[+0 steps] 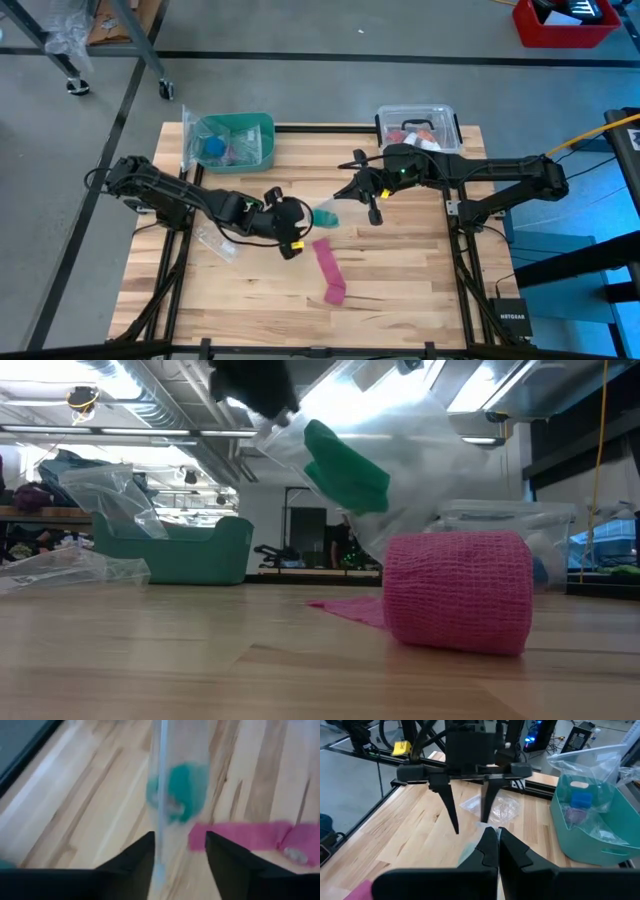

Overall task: Roll bandage
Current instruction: Put the transparent zip bag into the green bin

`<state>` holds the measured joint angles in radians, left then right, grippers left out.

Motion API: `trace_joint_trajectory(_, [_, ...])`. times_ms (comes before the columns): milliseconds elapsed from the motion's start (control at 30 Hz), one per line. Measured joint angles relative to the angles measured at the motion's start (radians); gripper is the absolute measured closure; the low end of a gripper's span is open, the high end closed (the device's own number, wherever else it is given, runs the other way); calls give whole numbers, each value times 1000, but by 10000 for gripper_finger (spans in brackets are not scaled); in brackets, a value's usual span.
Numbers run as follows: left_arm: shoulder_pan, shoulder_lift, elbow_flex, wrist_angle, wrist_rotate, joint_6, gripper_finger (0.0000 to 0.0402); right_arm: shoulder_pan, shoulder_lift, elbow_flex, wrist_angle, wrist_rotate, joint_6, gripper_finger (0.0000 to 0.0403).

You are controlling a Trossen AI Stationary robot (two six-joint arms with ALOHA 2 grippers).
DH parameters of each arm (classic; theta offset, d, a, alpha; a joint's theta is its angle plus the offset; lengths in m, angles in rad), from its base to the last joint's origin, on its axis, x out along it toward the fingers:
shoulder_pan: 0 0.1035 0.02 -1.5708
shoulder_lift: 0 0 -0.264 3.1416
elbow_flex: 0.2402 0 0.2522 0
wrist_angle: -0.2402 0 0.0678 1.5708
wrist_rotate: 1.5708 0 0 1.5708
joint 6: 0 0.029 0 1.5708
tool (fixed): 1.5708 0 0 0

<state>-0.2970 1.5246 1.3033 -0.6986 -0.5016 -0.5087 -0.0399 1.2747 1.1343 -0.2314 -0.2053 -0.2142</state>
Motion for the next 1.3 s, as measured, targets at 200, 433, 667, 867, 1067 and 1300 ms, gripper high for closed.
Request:
trace_joint_trajectory(200, [39, 0, 0, 164, -6, 95, 189, 0, 2, 0, 0, -16, 0, 403])
trace_joint_trajectory(433, [104, 0, 1, 267, -7, 158, 213, 0, 3, 0, 42, -53, 0, 403])
trace_joint_trajectory(667, [142, 0, 2, 269, -7, 145, 331, 0, 3, -1, 82, -76, 0, 403])
trace_joint_trajectory(867, [148, -1, 4, 273, -7, 118, 394, 0, 3, -2, 123, -73, 0, 391])
trace_joint_trajectory(1067, [157, -11, 3, 247, -8, 93, 401, 0, -32, -2, 197, -67, -5, 360])
trace_joint_trajectory(1300, [164, -74, 3, 191, -48, 49, 401, 0, -153, -3, 181, -12, -116, 352])
